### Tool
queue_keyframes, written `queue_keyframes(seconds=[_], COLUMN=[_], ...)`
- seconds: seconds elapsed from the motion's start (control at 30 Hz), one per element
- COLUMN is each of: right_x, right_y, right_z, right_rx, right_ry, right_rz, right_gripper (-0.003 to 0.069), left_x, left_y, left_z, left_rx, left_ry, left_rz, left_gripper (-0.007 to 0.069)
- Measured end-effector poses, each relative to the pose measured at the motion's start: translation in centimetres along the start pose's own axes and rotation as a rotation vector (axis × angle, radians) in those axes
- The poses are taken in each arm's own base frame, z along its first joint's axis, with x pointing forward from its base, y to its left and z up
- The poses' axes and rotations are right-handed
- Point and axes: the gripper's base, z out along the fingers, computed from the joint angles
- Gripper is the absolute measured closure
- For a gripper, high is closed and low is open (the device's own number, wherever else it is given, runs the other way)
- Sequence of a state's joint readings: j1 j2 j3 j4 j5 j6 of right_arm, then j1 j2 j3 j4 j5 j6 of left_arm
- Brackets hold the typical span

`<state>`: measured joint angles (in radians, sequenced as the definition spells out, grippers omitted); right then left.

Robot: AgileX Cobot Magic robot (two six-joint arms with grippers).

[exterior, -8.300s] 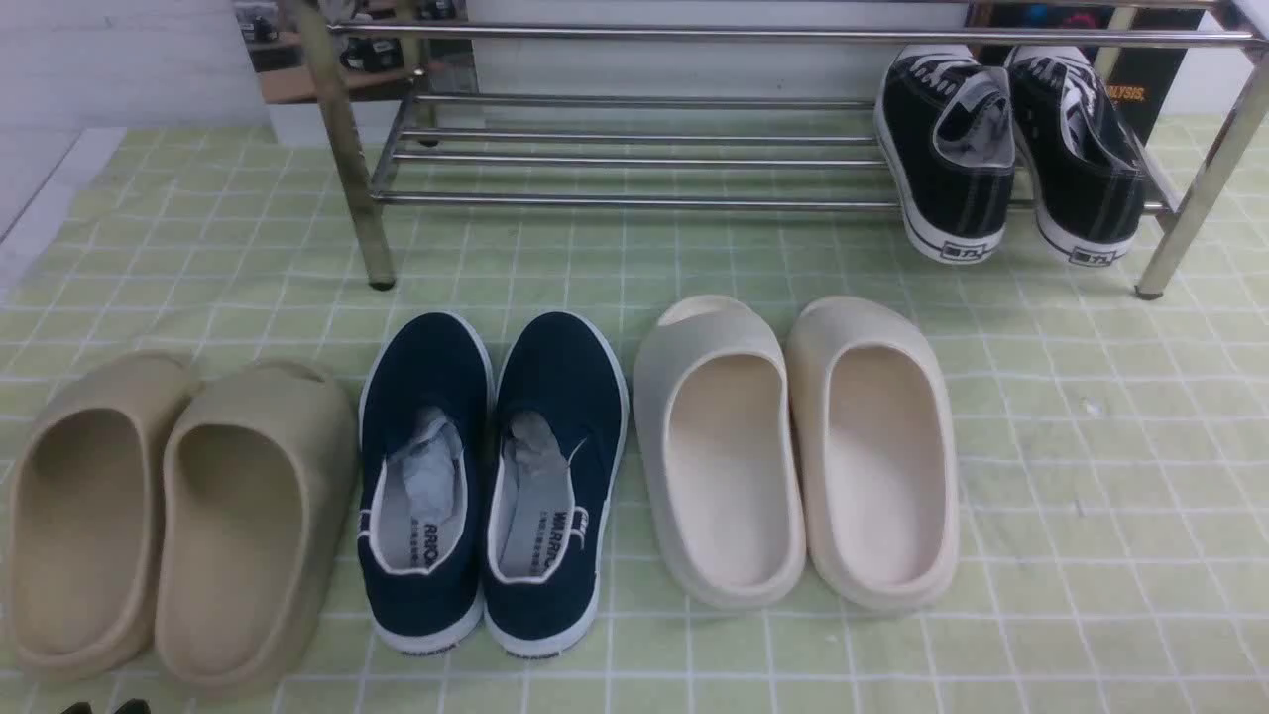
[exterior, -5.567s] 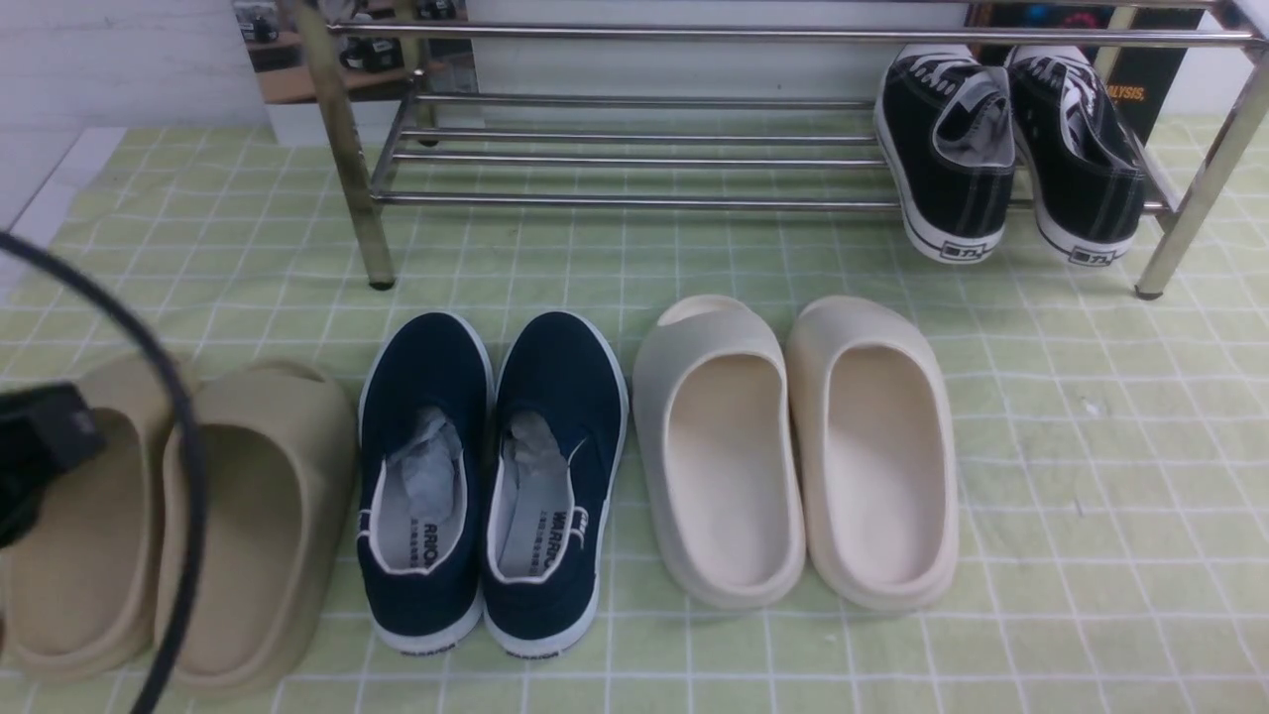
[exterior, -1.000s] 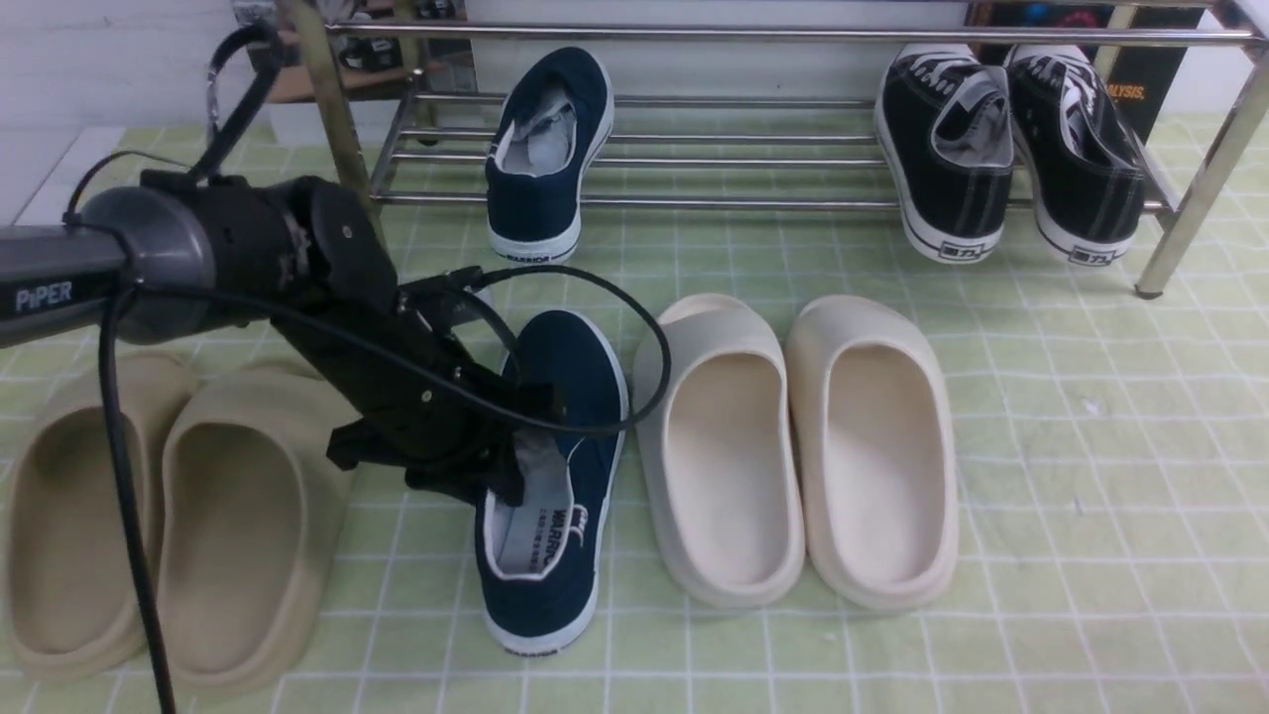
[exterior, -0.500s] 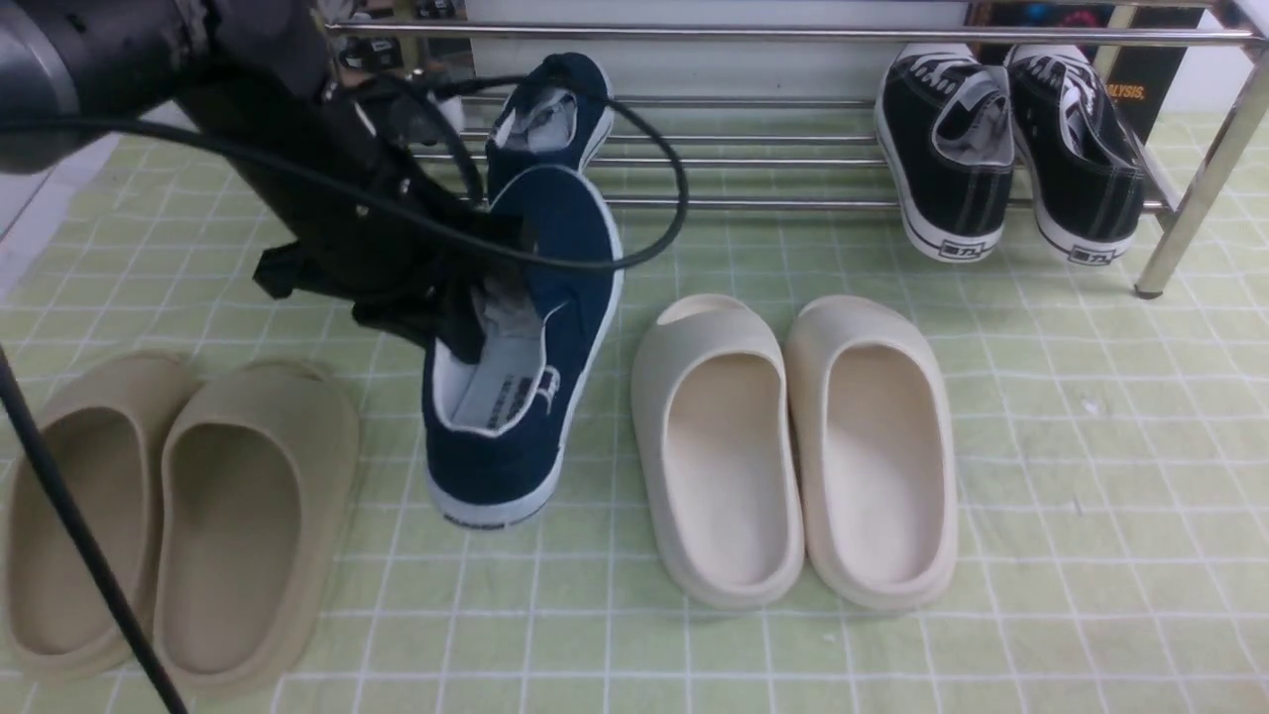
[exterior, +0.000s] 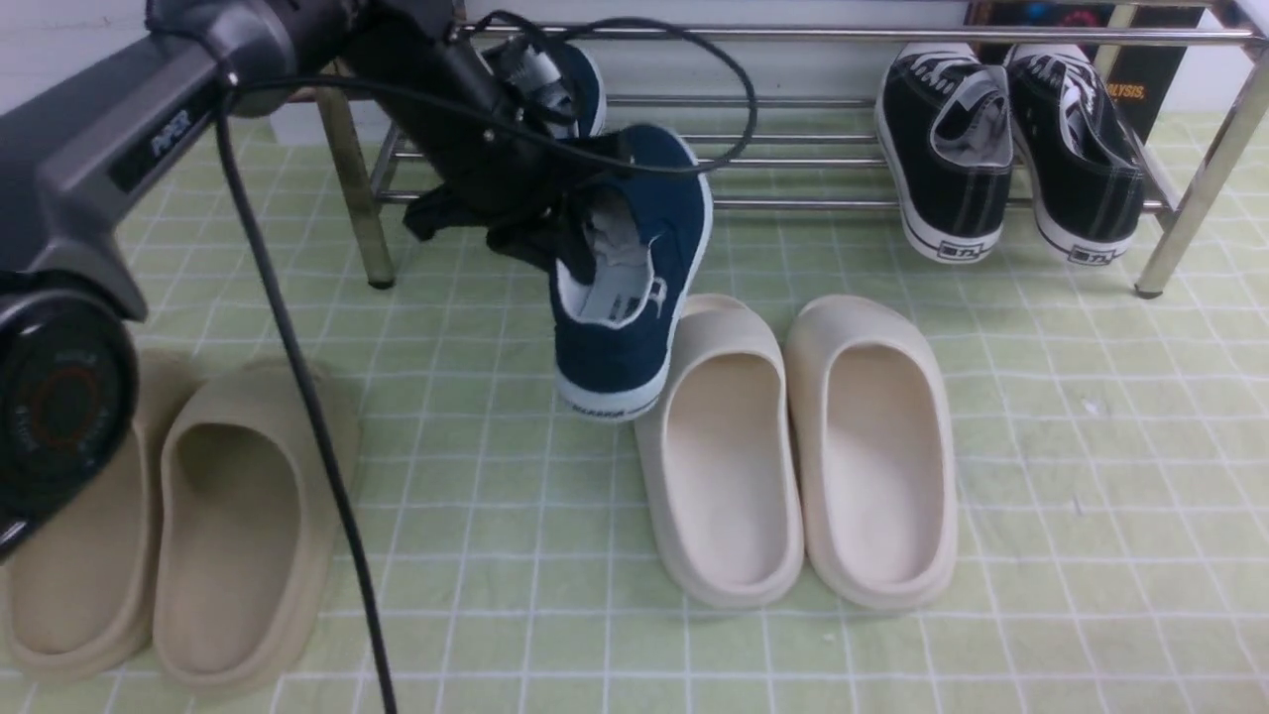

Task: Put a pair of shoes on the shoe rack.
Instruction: Use the left arm to put a shoe into the shoe rack

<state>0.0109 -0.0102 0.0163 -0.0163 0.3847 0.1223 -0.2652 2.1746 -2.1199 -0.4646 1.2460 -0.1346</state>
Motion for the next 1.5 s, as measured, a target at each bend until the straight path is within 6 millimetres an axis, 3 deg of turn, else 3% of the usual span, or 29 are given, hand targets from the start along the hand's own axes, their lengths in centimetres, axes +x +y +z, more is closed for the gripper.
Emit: queue_keyframes(seconds=[0.27,0.6,0.9,1.5], right_x=[0.0,0.0,0.0,0.0], right_y=[0.0,0.0,0.0,0.0], right_z=[0.0,0.0,0.0,0.0], right_rx=[0.000,0.000,0.000,0.000], right_ry=[0.000,0.000,0.000,0.000], right_rz=[0.000,0.000,0.000,0.000], right_gripper=[0.0419,0.0419,0.0419,0.0419], left_x=[-2.6,-2.6,-4.8,-6.3], left_y=[-1.1,-1.5,-1.0,-0.5], left_z=[0.3,4.1,4.4,5.2], left_rx=[0.066,0.052,0.055,0.056], left_ry=[-0.086,-0.056,-0.285,-0.441], left_rz=[-0.051,-0.044,-0.038,-0.036], left_gripper=[0.0630,0.0630,0.0630,0.0601])
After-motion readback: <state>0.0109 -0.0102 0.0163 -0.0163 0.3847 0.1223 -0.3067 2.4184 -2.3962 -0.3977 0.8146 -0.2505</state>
